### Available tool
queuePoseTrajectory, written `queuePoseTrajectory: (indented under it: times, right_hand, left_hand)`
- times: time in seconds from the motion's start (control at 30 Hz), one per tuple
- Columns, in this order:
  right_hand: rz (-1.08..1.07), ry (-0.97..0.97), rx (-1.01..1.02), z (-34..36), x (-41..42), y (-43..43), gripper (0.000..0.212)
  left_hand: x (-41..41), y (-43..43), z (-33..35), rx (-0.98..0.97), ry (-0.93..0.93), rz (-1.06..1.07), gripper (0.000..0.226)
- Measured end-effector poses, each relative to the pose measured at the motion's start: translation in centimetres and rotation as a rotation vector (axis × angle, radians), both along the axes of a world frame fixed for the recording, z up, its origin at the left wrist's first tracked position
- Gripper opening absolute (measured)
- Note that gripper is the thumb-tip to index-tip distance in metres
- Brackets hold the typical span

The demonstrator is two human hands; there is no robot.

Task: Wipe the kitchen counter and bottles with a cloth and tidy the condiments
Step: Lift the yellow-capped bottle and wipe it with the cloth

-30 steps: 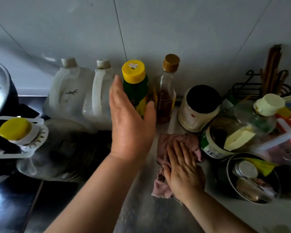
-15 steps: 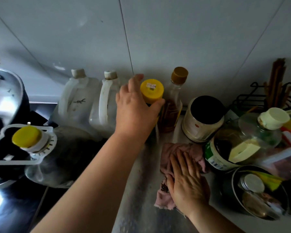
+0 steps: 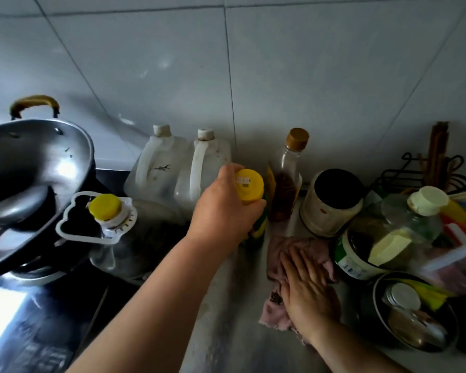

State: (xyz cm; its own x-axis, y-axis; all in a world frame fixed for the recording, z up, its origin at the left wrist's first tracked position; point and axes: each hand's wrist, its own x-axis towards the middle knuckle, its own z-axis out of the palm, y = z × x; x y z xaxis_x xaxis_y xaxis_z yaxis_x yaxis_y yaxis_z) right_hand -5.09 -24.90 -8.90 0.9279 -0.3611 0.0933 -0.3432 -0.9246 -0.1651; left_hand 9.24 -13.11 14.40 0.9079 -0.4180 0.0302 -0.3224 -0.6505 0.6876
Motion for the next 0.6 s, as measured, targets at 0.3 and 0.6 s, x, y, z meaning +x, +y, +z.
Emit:
queuePoseTrajectory:
  times: [0.3,0.6]
  right_hand:
    - [-0.06,0.205,0.178,1.3,0.3,0.1,0.056]
    - [-0.221,-0.389,0.637,8.5,6.0,3.3,0.03]
  left_hand:
    - [-2.7,5.1,1.3,0.15,0.074,-0.081,0.057]
    - [-1.8,9.6,1.6,0.243,0.047,-0.026,0.062]
